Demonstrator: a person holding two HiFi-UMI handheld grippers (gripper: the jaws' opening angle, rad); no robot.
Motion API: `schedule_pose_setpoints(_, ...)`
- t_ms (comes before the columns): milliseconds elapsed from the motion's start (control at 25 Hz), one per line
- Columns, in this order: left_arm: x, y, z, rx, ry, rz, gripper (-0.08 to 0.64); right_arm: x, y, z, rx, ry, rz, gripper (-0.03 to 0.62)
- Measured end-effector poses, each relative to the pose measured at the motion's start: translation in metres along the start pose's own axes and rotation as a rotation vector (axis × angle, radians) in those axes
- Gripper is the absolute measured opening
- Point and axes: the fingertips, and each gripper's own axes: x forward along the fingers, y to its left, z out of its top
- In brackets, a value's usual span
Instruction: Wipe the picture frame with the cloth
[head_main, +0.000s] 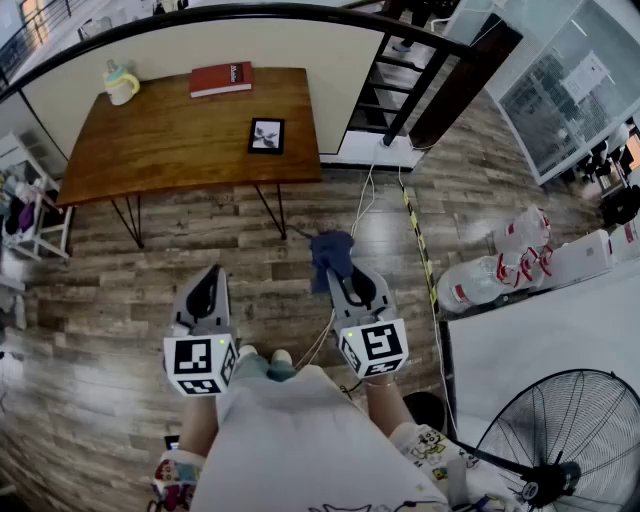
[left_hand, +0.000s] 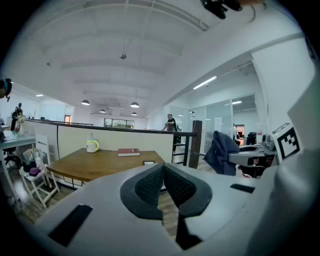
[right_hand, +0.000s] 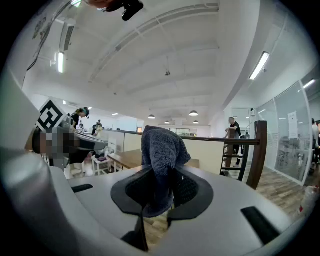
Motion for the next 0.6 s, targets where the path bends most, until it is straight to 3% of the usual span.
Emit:
schedule_pose_setpoints(400,0.012,-0.004,-0.003,-0.029,0.002,0.014,0.011,-0.002,-0.023,-0.002,0.019,0.01,-0.017,0.069)
schedule_pose_setpoints(520,0.022,0.001,-0.003,-0.034,0.007,0.006,0.117,0.008,-0.026,-0.004,0.028,0.008,-0.013,0.069)
schedule_pose_setpoints(600,0.031,0.007,-0.003,-0.035,0.011,0.003,0.128,0.018,-0.028,-0.004,0.033,0.014,-0.016,0.069)
